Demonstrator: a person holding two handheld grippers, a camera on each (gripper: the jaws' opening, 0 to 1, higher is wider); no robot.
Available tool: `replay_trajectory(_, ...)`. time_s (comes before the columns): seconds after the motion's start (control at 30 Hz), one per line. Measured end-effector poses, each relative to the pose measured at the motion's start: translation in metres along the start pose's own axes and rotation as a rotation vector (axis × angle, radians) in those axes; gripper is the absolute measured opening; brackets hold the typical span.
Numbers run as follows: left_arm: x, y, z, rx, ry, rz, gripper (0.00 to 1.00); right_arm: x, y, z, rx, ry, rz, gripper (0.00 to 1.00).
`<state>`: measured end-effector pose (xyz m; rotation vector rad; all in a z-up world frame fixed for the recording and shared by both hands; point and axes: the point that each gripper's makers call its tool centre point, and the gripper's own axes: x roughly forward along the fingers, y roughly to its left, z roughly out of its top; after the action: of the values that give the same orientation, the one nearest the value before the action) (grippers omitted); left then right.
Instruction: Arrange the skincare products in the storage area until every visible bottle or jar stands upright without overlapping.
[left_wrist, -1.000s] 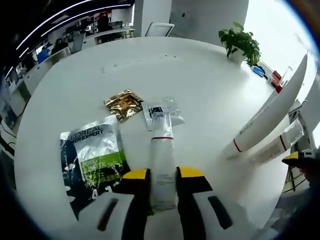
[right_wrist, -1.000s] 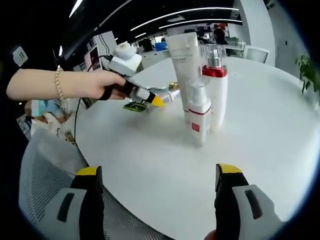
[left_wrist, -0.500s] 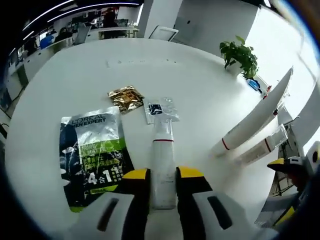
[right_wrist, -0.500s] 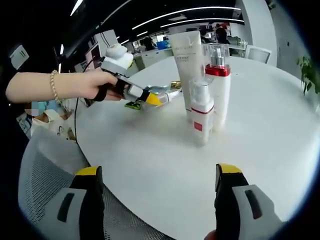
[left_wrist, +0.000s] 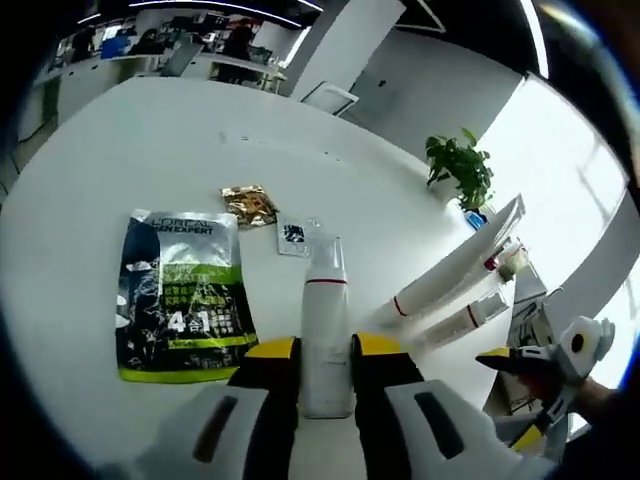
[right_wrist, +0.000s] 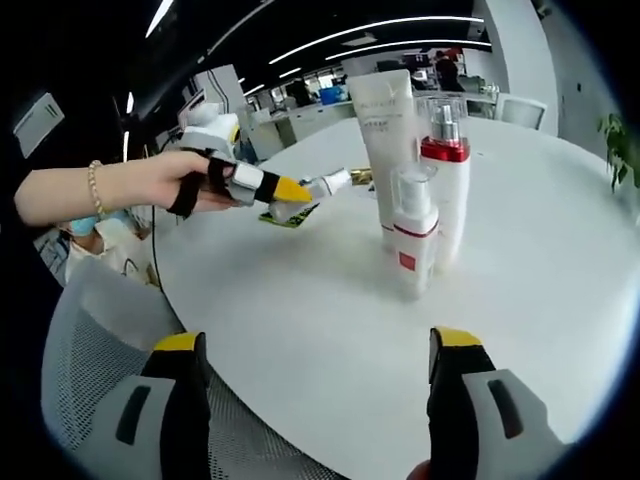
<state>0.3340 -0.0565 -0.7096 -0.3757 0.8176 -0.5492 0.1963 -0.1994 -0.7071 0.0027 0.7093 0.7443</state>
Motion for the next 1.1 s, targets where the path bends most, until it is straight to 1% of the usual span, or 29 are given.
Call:
replay_trajectory(0.03,-0.004,-0.003,0.001,-0.010,-0.016,-0.019,0.16,0.000,0.001,0.000,-0.011,0.003,0.000,0.91)
replay_trajectory(0.1,-0.010,-0.008,0.000,-0.026,-0.028,-0.052,0.16,0.001,0.003,0.001,-0.023,0.001,0.011,0.90)
replay_trajectory(0.2,-0.015,-0.014,0.000,-0.029,-0.054,-0.092,0.16,0.002,0.007,0.002,-0.022,-0.005,0.030,0.90)
replay_trajectory(0.33,-0.025,-0.029,0.003,-0.044,-0.100,-0.164,0.16,0.000,0.012,0.008,-0.012,-0.036,0.059,0.89)
replay_trajectory(0.4,-0.029,-0.034,0.003,-0.055,-0.108,-0.195,0.16,0.000,0.014,0.010,-0.004,-0.048,0.071,0.88)
replay_trajectory(0.5,-0.036,-0.041,0.003,-0.035,-0.124,-0.229,0.16,0.000,0.017,0.014,0.003,-0.066,0.093,0.86)
replay_trajectory(0.57,-0.042,-0.046,0.003,-0.030,-0.133,-0.260,0.16,-0.001,0.025,0.019,0.015,-0.088,0.134,0.85)
replay_trajectory(0.7,-0.057,-0.057,0.003,-0.006,-0.151,-0.308,0.16,-0.002,0.036,0.027,0.022,-0.117,0.191,0.84)
replay_trajectory(0.73,-0.059,-0.058,0.003,-0.003,-0.153,-0.315,0.16,-0.002,0.042,0.030,0.035,-0.133,0.227,0.82)
replay_trajectory(0.8,-0.067,-0.064,0.001,0.014,-0.158,-0.333,0.16,-0.003,0.048,0.036,0.057,-0.161,0.268,0.80)
replay_trajectory(0.83,-0.072,-0.070,-0.002,0.016,-0.156,-0.354,0.16,-0.004,0.051,0.041,0.079,-0.189,0.294,0.78)
replay_trajectory(0.93,-0.082,-0.082,-0.007,0.024,-0.152,-0.398,0.16,-0.007,0.058,0.054,0.118,-0.240,0.336,0.75)
replay_trajectory(1.03,-0.093,-0.095,-0.011,0.023,-0.159,-0.447,0.16,-0.010,0.065,0.071,0.179,-0.300,0.381,0.74)
replay_trajectory(1.07,-0.099,-0.105,-0.011,-0.004,-0.170,-0.496,0.16,-0.011,0.066,0.077,0.194,-0.320,0.388,0.73)
replay_trajectory(1.1,-0.103,-0.110,-0.012,-0.014,-0.174,-0.519,0.16,-0.013,0.067,0.082,0.208,-0.342,0.397,0.72)
